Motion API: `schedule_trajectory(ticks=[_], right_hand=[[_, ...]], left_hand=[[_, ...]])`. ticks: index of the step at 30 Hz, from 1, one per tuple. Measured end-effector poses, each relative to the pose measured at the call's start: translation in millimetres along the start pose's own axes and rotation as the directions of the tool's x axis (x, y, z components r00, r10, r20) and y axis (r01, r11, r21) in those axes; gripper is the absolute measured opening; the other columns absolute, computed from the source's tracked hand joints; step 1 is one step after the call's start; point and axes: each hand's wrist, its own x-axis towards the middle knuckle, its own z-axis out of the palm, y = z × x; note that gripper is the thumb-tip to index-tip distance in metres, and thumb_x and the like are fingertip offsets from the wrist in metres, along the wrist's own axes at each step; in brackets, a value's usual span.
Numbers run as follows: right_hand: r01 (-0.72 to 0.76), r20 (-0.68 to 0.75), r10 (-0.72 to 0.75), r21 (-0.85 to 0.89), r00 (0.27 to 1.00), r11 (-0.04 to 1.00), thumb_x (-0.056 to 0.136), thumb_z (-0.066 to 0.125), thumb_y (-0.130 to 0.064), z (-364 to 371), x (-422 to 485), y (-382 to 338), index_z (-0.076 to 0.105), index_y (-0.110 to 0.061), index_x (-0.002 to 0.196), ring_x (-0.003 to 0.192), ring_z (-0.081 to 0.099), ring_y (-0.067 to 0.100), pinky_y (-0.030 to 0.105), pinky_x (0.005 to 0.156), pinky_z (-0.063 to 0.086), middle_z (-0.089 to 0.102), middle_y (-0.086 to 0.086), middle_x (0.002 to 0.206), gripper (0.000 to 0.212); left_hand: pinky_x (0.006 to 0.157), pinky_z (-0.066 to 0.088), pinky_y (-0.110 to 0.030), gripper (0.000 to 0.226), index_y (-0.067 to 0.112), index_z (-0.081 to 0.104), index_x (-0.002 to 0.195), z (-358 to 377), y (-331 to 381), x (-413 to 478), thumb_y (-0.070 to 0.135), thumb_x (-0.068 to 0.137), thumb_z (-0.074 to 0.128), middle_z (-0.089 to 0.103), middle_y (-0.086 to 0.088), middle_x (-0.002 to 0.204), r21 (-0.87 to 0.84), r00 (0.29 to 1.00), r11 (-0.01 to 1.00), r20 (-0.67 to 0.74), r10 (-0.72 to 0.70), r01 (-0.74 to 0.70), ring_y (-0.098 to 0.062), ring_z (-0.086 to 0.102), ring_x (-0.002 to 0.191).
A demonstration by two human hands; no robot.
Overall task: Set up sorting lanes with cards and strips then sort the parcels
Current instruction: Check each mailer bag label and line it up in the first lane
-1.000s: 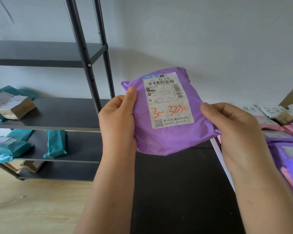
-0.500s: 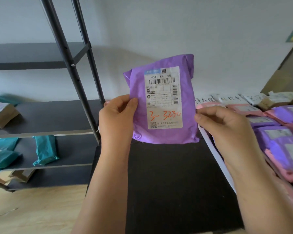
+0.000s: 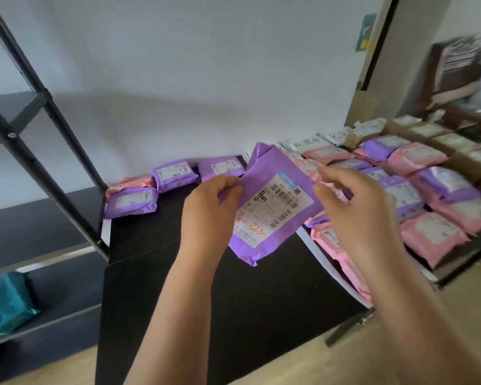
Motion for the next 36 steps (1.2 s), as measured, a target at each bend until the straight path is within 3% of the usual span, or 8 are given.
schedule_trajectory(ticks=[8,13,18,21,25,30,33,36], right_hand=[[-0.037,-0.057,0.036,-0.021,0.998,0.999,0.09,0.071,-0.019,-63,7,71,0.075,-0.019,0.094,0.083,0.064,0.016,0.053,0.093,0.047,0.071,-0.008,0.086,0.006],[-0.144,-0.08,0.151,0.092,0.985,0.985,0.089,0.071,-0.019,-129,15,147,0.071,-0.032,0.082,0.078,0.061,0.001,0.028,0.076,0.049,0.069,-0.02,0.078,0.015],[-0.247,-0.179,0.308,0.298,0.934,0.922,0.088,0.071,-0.012,-198,14,228,0.067,-0.038,0.072,0.071,0.062,0.002,0.022,0.07,0.049,0.07,-0.02,0.077,0.031],[-0.271,-0.214,0.376,0.397,0.902,0.877,0.088,0.069,-0.009,-233,11,264,0.069,-0.029,0.072,0.062,0.06,0.001,0.015,0.052,0.048,0.07,-0.01,0.073,0.026],[-0.333,-0.219,0.471,0.464,0.855,0.821,0.089,0.068,-0.004,-268,7,304,0.07,-0.025,0.075,0.054,0.059,-0.003,0.013,0.039,0.045,0.069,-0.012,0.066,0.025],[-0.428,-0.173,0.6,0.551,0.781,0.716,0.091,0.066,0.001,-293,6,347,0.071,-0.018,0.078,0.074,0.072,0.025,0.04,0.045,0.059,0.072,0.0,0.077,0.023],[-0.487,-0.149,0.637,0.522,0.756,0.7,0.093,0.063,0.0,-301,15,378,0.071,-0.01,0.085,0.077,0.073,0.031,0.044,0.048,0.059,0.073,0.01,0.087,0.015],[-0.538,-0.137,0.67,0.491,0.729,0.685,0.094,0.061,-0.003,-303,38,413,0.067,-0.016,0.087,0.071,0.074,0.023,0.039,0.043,0.058,0.073,0.01,0.089,0.016]], left_hand=[[0.06,0.038,-0.002,0.014,0.036,0.068,0.104,84,52,-14,0.027,0.098,0.059,0.062,0.028,0.088,-0.053,0.991,0.997,0.119,0.053,-0.047,0.015,0.056,0.083],[0.076,0.042,-0.005,0.025,0.033,0.066,0.121,171,92,-38,0.025,0.101,0.053,0.064,0.019,0.115,-0.1,0.995,0.994,0.08,0.058,-0.05,0.011,0.057,0.098],[0.087,0.044,-0.022,0.028,0.03,0.062,0.126,255,112,-71,0.021,0.101,0.053,0.063,0.013,0.123,-0.203,0.995,0.975,-0.021,-0.098,0.092,-0.006,0.059,0.112],[0.087,0.042,-0.025,0.033,0.026,0.059,0.132,306,116,-92,0.031,0.1,0.055,0.062,0.013,0.127,-0.167,0.975,0.963,0.11,-0.193,0.21,-0.006,0.057,0.111],[0.077,0.038,-0.024,0.022,0.029,0.071,0.11,366,130,-117,0.027,0.101,0.05,0.068,0.015,0.108,-0.105,0.927,0.957,0.296,-0.23,0.271,-0.009,0.058,0.096],[0.044,0.041,-0.005,0.014,0.032,0.067,0.087,417,152,-128,0.021,0.095,0.063,0.064,0.02,0.08,-0.192,0.928,0.943,0.312,-0.204,0.272,0.015,0.06,0.06],[0.046,0.039,-0.002,0.017,0.035,0.065,0.08,447,159,-118,0.021,0.089,0.07,0.062,0.025,0.068,-0.165,0.931,0.951,0.302,-0.205,0.263,0.02,0.056,0.055],[0.049,0.042,-0.012,0.012,0.03,0.066,0.081,480,163,-101,0.023,0.089,0.071,0.067,0.015,0.074,-0.119,0.915,0.95,0.325,-0.238,0.289,0.003,0.06,0.054]])
